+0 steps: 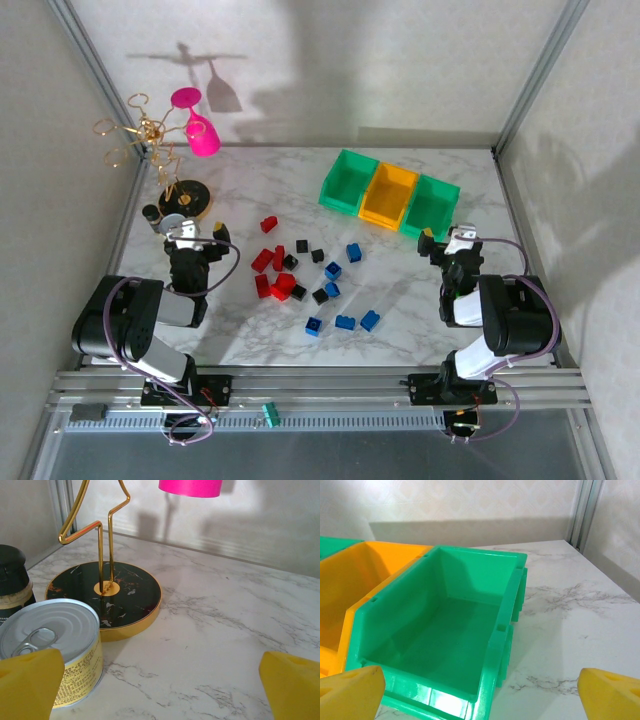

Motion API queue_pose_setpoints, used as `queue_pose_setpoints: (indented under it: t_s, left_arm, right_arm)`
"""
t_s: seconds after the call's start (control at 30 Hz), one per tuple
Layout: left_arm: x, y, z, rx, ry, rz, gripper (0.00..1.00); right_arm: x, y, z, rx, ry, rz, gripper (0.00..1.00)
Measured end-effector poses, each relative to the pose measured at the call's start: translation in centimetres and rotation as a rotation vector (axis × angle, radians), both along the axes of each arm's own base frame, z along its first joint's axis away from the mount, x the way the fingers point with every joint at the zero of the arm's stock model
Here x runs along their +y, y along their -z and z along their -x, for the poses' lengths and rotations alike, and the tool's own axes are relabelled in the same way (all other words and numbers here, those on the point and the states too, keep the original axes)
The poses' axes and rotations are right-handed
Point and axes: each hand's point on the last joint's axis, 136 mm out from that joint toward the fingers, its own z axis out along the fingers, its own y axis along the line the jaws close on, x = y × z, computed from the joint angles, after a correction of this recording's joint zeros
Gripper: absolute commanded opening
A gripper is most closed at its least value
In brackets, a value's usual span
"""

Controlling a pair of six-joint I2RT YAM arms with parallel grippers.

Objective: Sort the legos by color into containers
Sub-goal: Pick up the lego from the center of the table.

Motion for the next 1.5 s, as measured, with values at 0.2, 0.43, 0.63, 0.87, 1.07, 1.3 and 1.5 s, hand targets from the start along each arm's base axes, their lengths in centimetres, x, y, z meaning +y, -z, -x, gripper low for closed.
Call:
queue_pose_setpoints:
  t_s: [0.2, 0.43, 0.63, 0.87, 1.07, 1.3, 1.5]
  left_arm:
    - [0.0, 0.0, 0.0, 0.0, 0.0, 0.0, 0.99]
    - [-0.6, -1.0, 0.1, -0.02, 0.017, -0.024, 0.99]
    - [-0.7, -4.7, 0.7, -0.068, 0.001, -0.015, 0.99]
    - [0.2, -9.0, 2.5, -0.128, -0.047, 0.079, 1.0]
    - [1.4, -9.2, 3.1, -0.081, -0.144, 0.274, 1.0]
    - [0.7, -5.8, 3.7, 0.093, -0.154, 0.399, 0.99]
    - [-1.8, -7.3, 5.2, 0.076, -0.031, 0.476, 1.0]
  right_arm:
    - [0.0, 0.0, 0.0, 0.0, 0.0, 0.0, 0.99]
    - [0.6, -1.2, 0.1, -0.029, -0.032, 0.001, 0.99]
    - [0.6, -4.1, 0.4, -0.073, -0.028, -0.009, 0.99]
    - [0.0, -7.8, -0.1, -0.079, 0.02, -0.108, 0.99]
    - [0.1, -9.3, 0.1, -0.014, 0.057, -0.308, 0.99]
    - [1.8, -5.1, 1.7, 0.218, 0.044, -0.418, 0.99]
    - [5.7, -4.2, 2.9, 0.353, -0.044, -0.396, 0.99]
